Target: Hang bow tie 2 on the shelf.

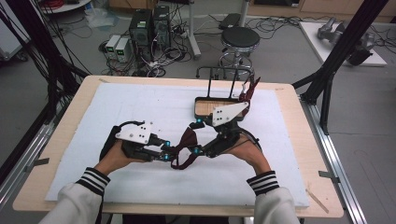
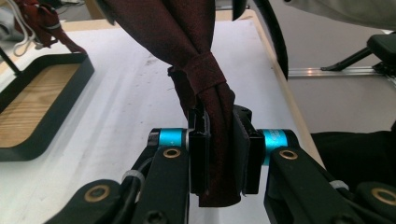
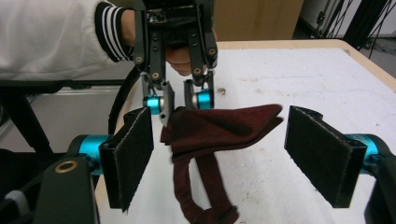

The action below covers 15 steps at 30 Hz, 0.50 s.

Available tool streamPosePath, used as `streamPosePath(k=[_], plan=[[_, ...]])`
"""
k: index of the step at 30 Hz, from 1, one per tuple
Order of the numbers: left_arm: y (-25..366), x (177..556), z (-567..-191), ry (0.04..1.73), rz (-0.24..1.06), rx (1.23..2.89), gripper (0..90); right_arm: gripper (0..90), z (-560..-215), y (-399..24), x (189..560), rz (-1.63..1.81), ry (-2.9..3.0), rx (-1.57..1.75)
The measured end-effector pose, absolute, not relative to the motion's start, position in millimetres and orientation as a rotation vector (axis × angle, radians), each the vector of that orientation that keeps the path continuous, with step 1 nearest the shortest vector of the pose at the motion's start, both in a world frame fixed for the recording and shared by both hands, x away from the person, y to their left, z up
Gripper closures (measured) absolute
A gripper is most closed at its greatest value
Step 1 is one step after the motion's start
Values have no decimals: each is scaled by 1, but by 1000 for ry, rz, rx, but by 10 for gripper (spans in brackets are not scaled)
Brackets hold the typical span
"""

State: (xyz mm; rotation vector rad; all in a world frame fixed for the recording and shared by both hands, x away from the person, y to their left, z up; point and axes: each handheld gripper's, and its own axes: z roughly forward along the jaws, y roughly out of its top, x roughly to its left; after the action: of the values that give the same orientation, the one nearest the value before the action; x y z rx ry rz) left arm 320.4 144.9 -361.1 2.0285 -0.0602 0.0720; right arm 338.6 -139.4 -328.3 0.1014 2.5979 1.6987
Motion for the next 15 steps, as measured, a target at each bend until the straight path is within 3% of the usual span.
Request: streamPosePath(k=[6, 11, 15], plan=[[142, 320, -363, -75, 63, 2045, 780, 257, -330, -137, 339, 1689, 2626, 69], [143, 320, -363, -77, 67, 2058, 780, 397, -328, -140, 337, 1679, 2625, 53], [144, 320, -363, -68, 71, 2052, 781, 422, -328, -141, 336, 1681, 2628, 52]])
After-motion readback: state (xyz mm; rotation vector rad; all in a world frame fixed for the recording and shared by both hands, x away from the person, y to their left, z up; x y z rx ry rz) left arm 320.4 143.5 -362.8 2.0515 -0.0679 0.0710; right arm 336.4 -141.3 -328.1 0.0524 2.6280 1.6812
